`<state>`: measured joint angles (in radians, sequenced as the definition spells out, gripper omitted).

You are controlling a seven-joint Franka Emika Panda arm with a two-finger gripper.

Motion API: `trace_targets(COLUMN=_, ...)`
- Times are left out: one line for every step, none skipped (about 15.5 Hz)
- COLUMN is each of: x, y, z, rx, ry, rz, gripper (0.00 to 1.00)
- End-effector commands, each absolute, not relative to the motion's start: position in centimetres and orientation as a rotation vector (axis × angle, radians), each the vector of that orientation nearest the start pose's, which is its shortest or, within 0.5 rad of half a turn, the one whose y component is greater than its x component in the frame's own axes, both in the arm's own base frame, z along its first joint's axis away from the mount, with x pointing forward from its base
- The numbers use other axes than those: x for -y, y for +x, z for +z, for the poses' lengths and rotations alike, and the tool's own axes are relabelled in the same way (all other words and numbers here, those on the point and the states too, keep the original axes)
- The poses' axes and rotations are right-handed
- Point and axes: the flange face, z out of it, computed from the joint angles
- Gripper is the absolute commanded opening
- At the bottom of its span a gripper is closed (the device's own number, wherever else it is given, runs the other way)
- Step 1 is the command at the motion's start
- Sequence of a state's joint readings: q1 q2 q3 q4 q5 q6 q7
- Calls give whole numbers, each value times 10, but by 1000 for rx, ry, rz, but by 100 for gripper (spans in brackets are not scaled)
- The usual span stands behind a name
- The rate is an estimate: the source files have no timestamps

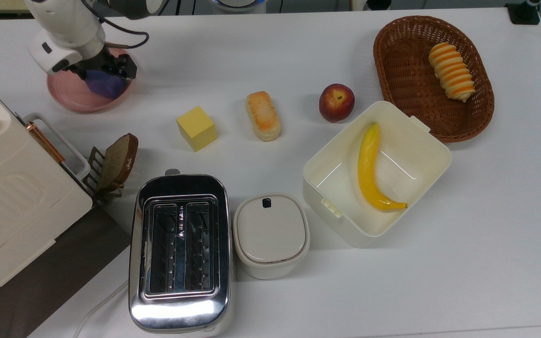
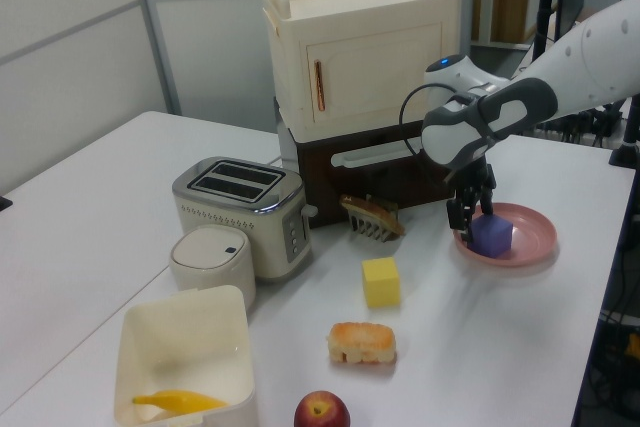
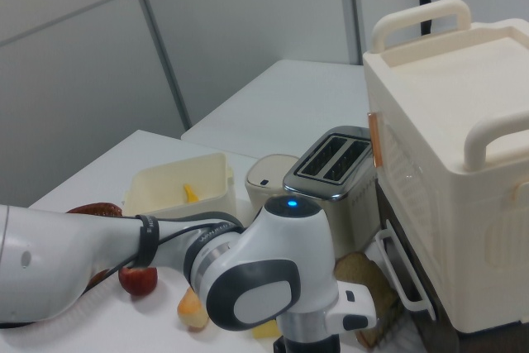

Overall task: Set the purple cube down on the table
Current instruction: 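Lower the gripper around the purple cube and close it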

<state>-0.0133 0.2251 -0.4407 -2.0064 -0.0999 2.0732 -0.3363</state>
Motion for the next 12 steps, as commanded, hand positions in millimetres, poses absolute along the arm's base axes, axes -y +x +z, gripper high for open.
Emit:
trace_targets(x=259, y=509, z=334, rx=-78, ry=-3260, rz=344, gripper=100)
trace_targets(x=262, y=508, z=334, rx=-71, ry=-3270, rz=357, gripper=100)
trace_targets(x=266, y=506, z=332, rx=-76, ry=-3274, rz=368, gripper=100)
trace_targets(x=266, y=506, z=332, rx=-75, ry=-3275, rz=369, gripper=100)
trace_targets(x=266, y=506, z=332, rx=-75, ry=-3275, rz=369, gripper=100)
trace_targets(x=266, y=506, z=334, rx=-75, ry=-3276, rz=364, gripper=100)
trace_targets(x=266, y=506, z=333, rx=-75, ry=-3276, rz=366, gripper=100)
trace_targets(x=268, y=505, z=334, rx=-79, ry=-3277, rz=368, gripper=100)
trace_targets(x=269, y=505, z=334, rx=-76, ry=-3279, rz=368, gripper=100)
trace_targets(x=271, y=504, z=333, rx=-66, ry=-3284, rz=377, gripper=100)
trace_targets(x=276, y=501, z=333, rx=-54, ry=-3287, rz=385, gripper=100)
trace_targets(x=286, y=495, z=334, rx=-70, ry=-3286, rz=390, gripper=100)
